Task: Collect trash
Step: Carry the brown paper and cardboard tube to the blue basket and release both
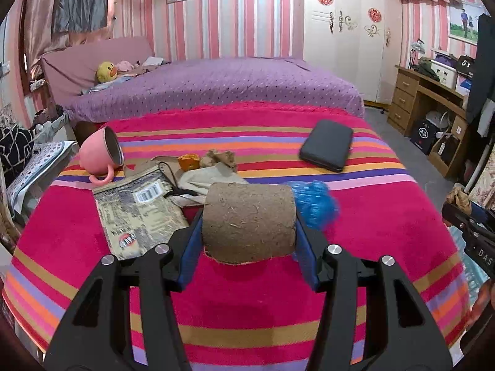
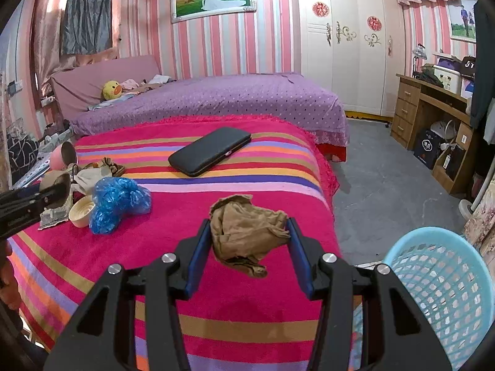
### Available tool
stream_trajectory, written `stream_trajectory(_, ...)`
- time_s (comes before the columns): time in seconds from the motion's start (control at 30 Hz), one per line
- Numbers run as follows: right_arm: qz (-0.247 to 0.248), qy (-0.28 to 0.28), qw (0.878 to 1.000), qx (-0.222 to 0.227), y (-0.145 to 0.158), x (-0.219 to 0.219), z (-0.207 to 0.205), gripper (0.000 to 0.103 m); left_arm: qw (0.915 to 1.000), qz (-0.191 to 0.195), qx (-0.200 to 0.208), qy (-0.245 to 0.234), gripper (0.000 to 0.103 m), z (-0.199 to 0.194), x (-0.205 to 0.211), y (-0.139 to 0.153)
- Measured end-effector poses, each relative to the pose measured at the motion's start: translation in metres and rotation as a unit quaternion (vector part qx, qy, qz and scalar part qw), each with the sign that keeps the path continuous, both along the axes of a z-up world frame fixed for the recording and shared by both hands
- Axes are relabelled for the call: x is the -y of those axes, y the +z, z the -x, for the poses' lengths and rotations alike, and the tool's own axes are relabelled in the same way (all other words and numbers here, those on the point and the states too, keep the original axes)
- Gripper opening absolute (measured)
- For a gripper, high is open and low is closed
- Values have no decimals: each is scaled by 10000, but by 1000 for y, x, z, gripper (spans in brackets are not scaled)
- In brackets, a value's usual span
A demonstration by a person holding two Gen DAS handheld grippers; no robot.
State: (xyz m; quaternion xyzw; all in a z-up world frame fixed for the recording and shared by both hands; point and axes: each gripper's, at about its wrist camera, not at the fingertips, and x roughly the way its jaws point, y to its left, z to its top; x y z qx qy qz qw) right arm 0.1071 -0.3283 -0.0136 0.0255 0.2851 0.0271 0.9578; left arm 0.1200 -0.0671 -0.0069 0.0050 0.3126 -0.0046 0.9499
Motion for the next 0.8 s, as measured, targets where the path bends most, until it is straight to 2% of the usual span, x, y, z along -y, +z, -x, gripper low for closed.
stream_trajectory(0.2,-34,-204,9997,122,7,33,13,48,9999,-20,-137,-77,52,4,39,-6)
stream_trajectory(0.37,-26,-470,9988,167,10,78,29,48,9997,-127,-3,-216,52,14,82,-3)
stream_trajectory(0.47,12,-664,9977,161,10,107,42,48,9993,31,-31,-371,52,18,108,-2)
stream_trajectory(0.8,122,-1454,9893,58,-3,200,80,49,9932,-51,23,-1162,53,47,213,-8)
